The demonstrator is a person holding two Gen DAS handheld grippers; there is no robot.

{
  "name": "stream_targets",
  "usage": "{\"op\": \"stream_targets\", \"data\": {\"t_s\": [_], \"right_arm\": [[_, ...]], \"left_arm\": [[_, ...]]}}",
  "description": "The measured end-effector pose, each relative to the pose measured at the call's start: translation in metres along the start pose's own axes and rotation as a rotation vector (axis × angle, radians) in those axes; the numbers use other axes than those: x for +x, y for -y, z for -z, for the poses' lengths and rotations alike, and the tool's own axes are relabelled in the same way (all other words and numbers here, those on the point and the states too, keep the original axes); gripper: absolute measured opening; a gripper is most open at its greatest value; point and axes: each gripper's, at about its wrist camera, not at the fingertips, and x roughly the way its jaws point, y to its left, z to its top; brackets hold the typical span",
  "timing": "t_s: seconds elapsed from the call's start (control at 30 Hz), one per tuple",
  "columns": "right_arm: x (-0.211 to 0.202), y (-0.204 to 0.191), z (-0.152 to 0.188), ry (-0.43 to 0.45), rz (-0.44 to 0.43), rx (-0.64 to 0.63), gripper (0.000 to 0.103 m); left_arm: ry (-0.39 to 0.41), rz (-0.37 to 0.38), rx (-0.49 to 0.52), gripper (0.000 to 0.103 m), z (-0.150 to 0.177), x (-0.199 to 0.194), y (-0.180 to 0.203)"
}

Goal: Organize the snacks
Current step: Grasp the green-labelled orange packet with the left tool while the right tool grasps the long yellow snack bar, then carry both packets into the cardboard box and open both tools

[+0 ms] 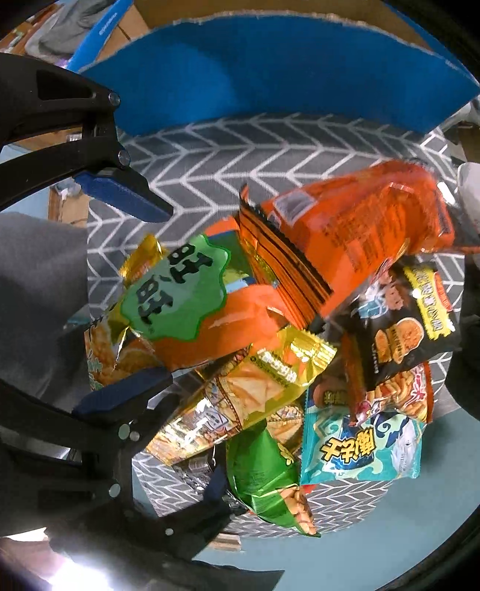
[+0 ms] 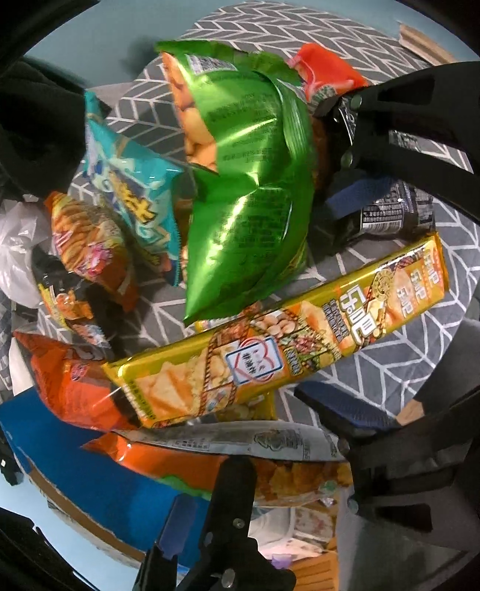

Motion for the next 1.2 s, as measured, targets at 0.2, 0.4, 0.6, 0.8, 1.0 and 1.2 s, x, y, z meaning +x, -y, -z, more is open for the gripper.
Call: {"op": "stream_targets", "data": {"t_s": [0.2, 0.4, 0.6, 0.8, 1.0, 1.2], "right_arm": [[0.007, 0.009, 0.007, -0.018, -0.033, 0.037, 0.067], [0.005, 0.007, 0.017, -0.017, -0.083, 0.056, 0.037], [-0.006, -0.002, 0.021, 0.017, -0.098, 0.078, 0.034], [-0.024, 0.004, 0.015, 0.051, -0.100, 0.105, 0.033], [-0.042, 0.000, 0.009, 0.072, -0.094, 0.123, 0.032], [-0.063, 0.012, 0.010, 0.095, -0.088, 0.148, 0.032]], "left_arm": [[-0.026, 0.062, -0.043, 0.082, -0.006, 0.018, -0.001], [-0.040, 0.089, -0.067, 0.080, -0.010, 0.030, -0.005], [-0.030, 0.091, -0.052, 0.054, -0.004, 0.031, 0.001], [0.000, 0.071, 0.013, 0.038, 0.008, 0.009, 0.010], [0.046, 0.022, 0.082, 0.035, 0.016, -0.008, 0.007], [0.088, -0.019, 0.121, 0.035, 0.016, -0.030, 0.001]]}}
